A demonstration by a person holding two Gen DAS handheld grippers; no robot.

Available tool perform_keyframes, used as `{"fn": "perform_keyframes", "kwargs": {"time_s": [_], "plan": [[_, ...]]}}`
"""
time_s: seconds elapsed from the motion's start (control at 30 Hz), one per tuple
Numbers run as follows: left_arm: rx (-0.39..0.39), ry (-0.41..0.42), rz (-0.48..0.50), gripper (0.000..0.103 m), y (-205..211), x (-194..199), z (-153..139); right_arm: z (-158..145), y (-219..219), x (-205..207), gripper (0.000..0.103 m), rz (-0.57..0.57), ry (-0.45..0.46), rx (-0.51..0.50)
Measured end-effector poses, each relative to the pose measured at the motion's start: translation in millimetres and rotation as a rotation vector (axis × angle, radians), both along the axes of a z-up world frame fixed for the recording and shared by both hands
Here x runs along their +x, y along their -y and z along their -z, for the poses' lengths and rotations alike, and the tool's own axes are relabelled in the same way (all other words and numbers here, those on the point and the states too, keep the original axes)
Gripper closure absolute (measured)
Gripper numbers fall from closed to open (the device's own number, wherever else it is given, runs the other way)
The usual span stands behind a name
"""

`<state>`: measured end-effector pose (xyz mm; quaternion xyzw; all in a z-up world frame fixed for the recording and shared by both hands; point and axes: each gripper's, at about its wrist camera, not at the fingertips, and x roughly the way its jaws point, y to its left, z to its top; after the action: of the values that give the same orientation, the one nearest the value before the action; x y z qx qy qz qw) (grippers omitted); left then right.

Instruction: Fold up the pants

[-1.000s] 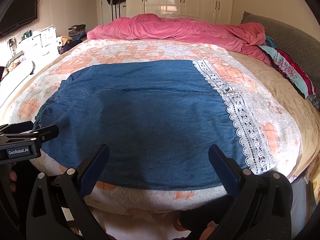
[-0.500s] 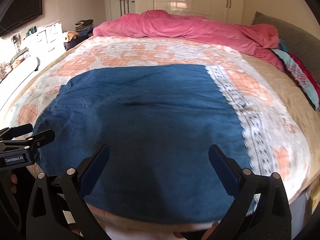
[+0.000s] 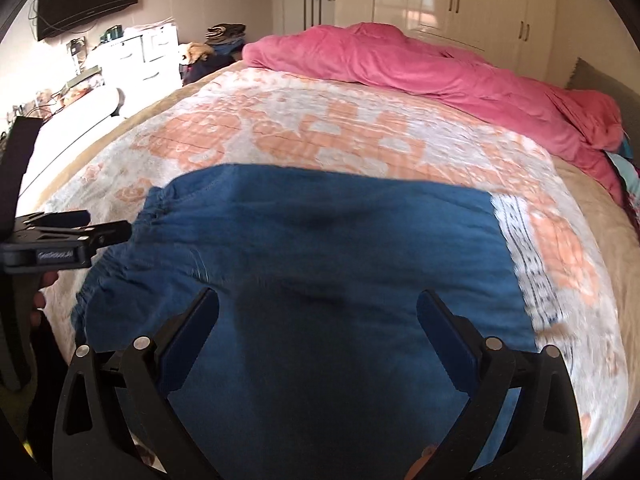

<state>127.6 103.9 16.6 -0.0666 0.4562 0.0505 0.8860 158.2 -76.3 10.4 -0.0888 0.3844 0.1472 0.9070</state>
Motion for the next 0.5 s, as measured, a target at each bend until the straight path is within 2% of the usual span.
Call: {"fn": "perform_keyframes", "kwargs": {"time_s": [0.33, 0.5], "plan": [[-0.008, -0.069, 0.012, 0.009, -32.6, 56.0, 20.5, 3.8, -18.3, 53.3, 0.004, -0.034, -0.033, -0.032], [0.007, -0.016, 0.053, 0.009, -33.0, 66.0, 23.9, 9.0, -26.3, 83.3, 0.004, -0.044, -0.040, -0.069]]}}
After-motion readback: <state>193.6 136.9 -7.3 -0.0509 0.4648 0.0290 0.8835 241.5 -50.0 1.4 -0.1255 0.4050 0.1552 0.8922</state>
